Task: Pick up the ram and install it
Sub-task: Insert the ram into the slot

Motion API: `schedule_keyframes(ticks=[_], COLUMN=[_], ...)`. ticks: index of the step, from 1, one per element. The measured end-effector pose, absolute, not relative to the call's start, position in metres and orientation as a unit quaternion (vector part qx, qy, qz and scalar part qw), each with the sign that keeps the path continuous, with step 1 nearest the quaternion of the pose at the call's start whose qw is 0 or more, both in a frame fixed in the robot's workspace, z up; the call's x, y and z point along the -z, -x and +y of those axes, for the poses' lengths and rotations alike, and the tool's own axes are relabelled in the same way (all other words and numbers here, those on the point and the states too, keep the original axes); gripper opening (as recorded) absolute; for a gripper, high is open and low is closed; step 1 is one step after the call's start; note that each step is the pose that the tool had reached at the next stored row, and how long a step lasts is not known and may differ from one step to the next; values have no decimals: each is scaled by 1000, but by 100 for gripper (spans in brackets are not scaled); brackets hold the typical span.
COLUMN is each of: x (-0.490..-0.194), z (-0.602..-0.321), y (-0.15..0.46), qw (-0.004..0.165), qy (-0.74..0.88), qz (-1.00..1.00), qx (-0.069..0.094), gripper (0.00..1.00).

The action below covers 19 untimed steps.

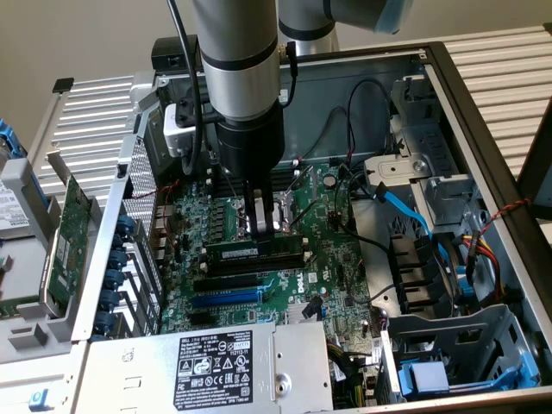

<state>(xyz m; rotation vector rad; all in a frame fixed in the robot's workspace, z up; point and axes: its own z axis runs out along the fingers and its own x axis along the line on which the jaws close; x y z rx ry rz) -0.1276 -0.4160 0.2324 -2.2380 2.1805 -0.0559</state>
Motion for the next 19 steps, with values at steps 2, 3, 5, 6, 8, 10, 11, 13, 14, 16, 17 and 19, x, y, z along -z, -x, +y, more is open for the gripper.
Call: schedule_keyframes(ticks=[2, 3, 5, 6, 8, 10, 11, 13, 14, 16, 17, 19], x=[-232, -232, -232, -232, -232, -232, -232, -232, -232, -232, -232, -231], z=[-416, -416, -416, -416, -416, -416, -416, -416, -416, -416, -416, -416], y=[128, 128, 128, 128, 128, 128, 128, 128, 128, 128, 128, 129], qw=[8, 9, 9, 9, 9, 9, 10, 10, 10, 10, 10, 11], qy=[716, 716, 716, 716, 716, 716, 716, 716, 716, 716, 716, 715], qz=[698, 698, 698, 698, 698, 698, 698, 698, 698, 698, 698, 698], qx=[18, 18, 17, 17, 17, 17, 16, 16, 17, 17, 17, 17], gripper=[14, 14, 14, 14, 14, 14, 14, 14, 14, 14, 14, 14])
